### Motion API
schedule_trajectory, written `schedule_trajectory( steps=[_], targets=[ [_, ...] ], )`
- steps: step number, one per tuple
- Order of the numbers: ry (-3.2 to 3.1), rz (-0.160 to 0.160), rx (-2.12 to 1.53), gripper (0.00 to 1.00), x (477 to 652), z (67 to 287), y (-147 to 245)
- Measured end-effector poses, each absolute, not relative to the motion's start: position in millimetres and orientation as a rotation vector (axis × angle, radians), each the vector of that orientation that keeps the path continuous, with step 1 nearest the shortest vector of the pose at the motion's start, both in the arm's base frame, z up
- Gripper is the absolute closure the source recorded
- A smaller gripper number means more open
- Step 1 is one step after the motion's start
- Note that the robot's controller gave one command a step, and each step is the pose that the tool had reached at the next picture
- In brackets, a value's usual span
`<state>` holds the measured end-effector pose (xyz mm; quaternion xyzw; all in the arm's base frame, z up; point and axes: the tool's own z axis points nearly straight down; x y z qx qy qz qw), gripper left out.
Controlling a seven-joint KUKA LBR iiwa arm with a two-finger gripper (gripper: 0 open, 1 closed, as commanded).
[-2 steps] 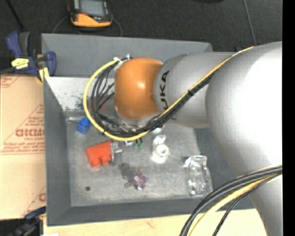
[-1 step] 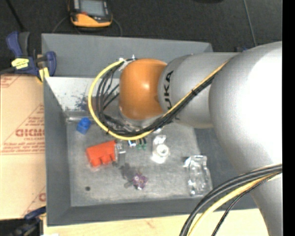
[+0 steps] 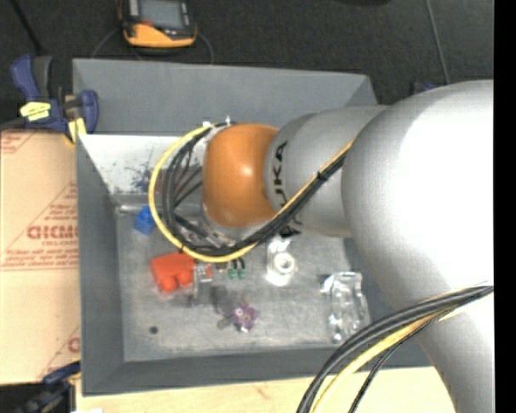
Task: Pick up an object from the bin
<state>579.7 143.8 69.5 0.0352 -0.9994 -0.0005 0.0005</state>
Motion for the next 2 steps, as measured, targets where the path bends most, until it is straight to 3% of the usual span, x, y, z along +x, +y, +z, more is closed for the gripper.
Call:
schedule_trajectory(
  steps=[1, 2],
  targets=[
    [-3.141, -0.004, 0.109, 0.00, 580.8, 70.3, 143.4],
    [-3.143, -0.005, 0.106, 1.00, 581.5, 71.0, 143.4]
  ],
)
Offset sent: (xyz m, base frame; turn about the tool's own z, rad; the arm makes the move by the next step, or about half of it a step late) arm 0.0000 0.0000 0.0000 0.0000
